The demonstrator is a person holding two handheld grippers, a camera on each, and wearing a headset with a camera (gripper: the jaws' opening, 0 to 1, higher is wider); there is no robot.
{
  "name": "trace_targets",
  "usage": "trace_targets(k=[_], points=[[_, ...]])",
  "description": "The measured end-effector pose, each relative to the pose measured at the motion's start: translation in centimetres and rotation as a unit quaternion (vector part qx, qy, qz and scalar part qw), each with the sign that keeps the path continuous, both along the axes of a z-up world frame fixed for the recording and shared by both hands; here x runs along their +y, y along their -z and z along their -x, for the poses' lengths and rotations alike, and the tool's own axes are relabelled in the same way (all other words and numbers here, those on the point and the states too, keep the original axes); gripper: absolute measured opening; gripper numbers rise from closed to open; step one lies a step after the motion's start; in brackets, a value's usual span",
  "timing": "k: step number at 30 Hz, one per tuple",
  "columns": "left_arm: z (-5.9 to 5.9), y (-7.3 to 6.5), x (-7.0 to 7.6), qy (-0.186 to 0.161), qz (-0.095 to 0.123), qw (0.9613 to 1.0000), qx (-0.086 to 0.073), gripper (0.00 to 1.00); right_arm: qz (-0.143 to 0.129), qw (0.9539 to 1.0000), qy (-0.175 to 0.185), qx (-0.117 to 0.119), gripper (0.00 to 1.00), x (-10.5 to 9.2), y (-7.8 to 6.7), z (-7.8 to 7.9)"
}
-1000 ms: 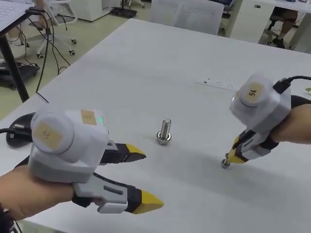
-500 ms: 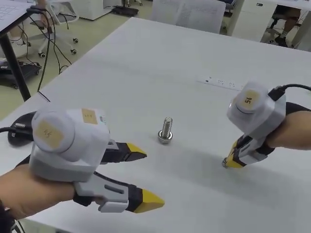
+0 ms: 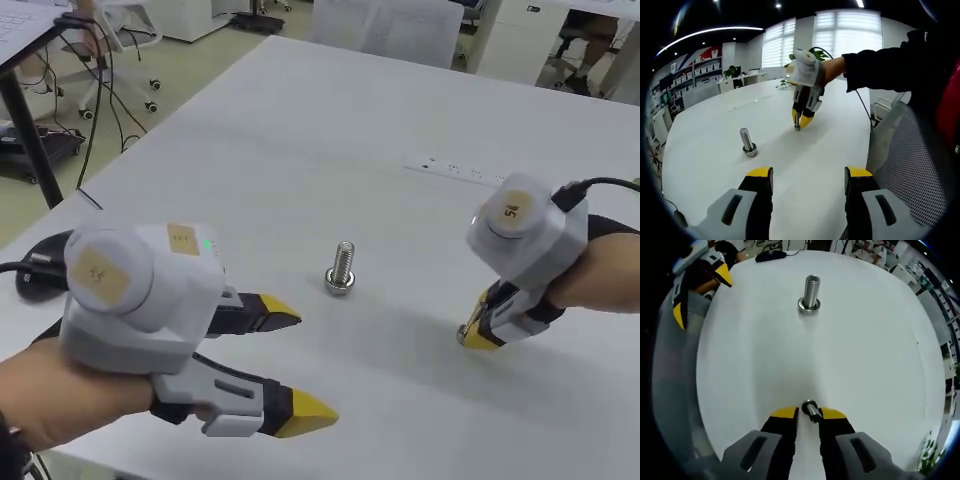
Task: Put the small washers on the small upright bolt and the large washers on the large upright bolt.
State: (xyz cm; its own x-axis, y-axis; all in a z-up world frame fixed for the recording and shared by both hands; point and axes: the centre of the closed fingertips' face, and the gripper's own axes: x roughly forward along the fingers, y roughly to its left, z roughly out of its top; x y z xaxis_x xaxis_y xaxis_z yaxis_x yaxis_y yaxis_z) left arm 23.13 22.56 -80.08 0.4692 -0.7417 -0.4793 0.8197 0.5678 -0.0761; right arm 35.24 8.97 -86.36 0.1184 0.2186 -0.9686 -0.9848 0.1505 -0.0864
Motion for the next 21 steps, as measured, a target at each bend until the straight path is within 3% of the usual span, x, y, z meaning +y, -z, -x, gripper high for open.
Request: trace_targets(k=[15, 21], points=[[0.1, 0.0, -0.1, 0.004, -0.002, 1.0000, 0.000, 0.57, -0.035, 0.9991, 0.026, -0.001, 0.33, -0.6, -0.6, 0.5], [0.1, 0.0, -0.1, 0.004, -0.003, 1.0000, -0.001, 0.57, -0.061, 0.9974, 0.036, -0.004, 0.41, -0.4, -1.2, 1.0]])
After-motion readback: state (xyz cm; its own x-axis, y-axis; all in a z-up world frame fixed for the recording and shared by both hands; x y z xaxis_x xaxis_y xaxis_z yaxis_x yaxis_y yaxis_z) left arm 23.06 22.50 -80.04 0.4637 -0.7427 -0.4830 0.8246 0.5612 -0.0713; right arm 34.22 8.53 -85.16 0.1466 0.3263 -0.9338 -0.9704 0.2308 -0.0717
